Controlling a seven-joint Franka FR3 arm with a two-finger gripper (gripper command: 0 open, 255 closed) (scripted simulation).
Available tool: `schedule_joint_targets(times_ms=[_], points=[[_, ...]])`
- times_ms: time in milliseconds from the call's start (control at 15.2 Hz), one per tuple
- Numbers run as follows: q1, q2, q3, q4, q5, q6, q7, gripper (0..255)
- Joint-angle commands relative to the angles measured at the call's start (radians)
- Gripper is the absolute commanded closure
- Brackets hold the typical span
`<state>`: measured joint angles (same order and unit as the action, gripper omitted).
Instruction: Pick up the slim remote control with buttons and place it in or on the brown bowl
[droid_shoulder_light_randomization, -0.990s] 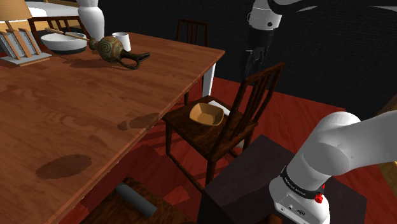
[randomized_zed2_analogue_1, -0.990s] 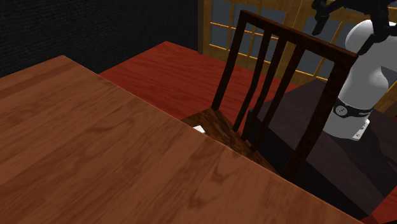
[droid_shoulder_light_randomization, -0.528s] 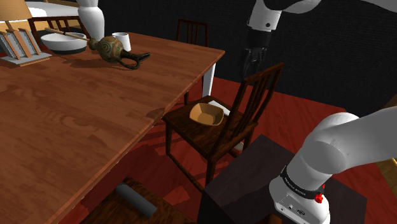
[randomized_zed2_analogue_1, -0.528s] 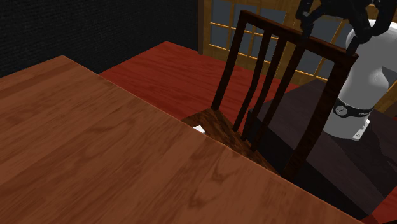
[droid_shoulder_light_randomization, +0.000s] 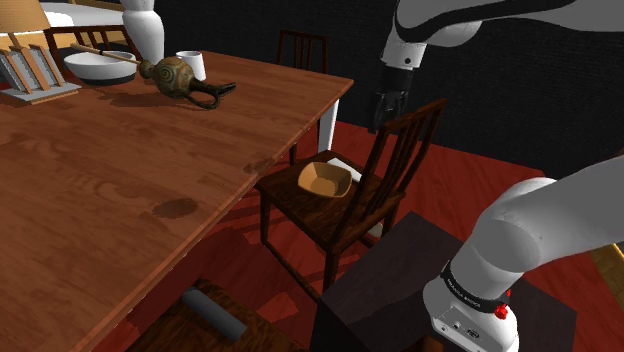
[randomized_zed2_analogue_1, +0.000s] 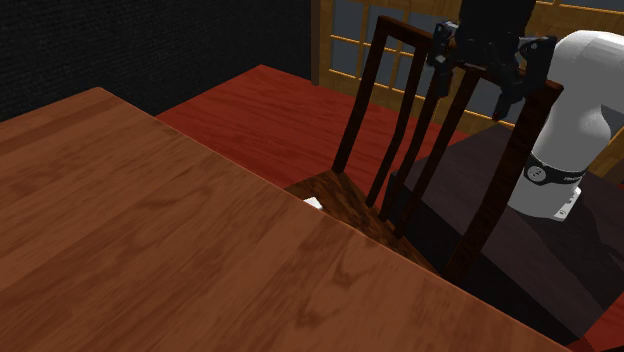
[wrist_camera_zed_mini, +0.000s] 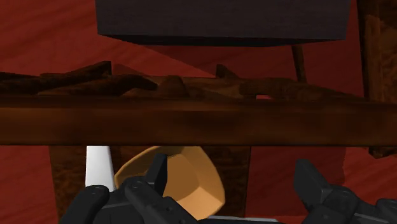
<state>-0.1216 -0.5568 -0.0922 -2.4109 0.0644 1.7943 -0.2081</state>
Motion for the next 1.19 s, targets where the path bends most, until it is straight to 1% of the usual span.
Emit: schedule_joint_targets(times_ms=[0,264,528,792,1122], points=[[-0.007,0.05,-0.015,-0.01,-0.01,0.064,-0.022,0],[-0.016,0.167,-0.04,-0.015,-0.021,0.191,-0.062,0],[-0.024,0.299,-0.066,0.002,-0.022,0.311,-0.103,0],[-0.031,0.441,-0.089,0.042,-0.01,0.419,-0.147,0],[-0.046,0.628,-0.108,0.123,0.023,0.53,-0.208,0]])
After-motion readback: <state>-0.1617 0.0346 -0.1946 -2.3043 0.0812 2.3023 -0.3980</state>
